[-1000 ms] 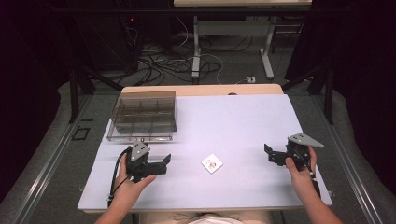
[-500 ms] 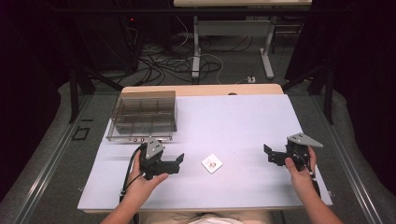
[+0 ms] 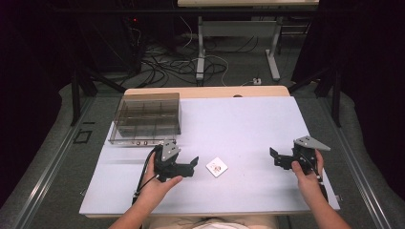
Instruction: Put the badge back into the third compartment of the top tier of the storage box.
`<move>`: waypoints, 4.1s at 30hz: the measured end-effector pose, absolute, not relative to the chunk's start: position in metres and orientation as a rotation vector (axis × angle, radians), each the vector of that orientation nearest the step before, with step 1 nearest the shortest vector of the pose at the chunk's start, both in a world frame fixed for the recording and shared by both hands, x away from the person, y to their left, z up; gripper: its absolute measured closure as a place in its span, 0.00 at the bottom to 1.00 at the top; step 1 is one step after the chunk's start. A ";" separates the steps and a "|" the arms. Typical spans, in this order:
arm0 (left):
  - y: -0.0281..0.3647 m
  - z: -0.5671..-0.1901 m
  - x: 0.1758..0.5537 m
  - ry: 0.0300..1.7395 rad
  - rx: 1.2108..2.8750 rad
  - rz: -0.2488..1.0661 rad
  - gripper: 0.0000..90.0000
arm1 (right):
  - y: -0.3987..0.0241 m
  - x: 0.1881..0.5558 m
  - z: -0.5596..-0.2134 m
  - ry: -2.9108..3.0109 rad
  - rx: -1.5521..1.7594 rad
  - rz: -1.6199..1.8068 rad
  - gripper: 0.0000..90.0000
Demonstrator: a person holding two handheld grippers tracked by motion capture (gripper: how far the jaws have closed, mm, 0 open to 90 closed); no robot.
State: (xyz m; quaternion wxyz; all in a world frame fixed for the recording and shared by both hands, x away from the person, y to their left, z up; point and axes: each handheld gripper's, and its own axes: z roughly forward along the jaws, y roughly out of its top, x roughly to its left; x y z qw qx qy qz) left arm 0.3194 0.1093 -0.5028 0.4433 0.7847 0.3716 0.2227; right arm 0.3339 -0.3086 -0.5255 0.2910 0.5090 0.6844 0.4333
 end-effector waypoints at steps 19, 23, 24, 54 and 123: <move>0.073 -0.508 0.327 0.863 1.998 0.493 0.08 | -0.310 0.335 -0.526 1.823 1.352 1.154 0.00; 0.066 -0.510 0.328 0.848 2.014 0.480 0.08 | -0.310 0.335 -0.526 1.826 1.353 1.156 0.00; 0.065 -0.510 0.329 0.838 2.030 0.482 0.08 | -0.310 0.335 -0.526 1.826 1.353 1.156 0.00; 0.027 -0.537 0.336 0.773 2.158 0.389 0.16 | -0.311 0.335 -0.526 1.836 1.347 1.159 0.00; 0.017 -0.562 0.354 0.745 2.285 0.233 0.32 | -0.309 0.336 -0.529 1.854 1.365 1.163 0.01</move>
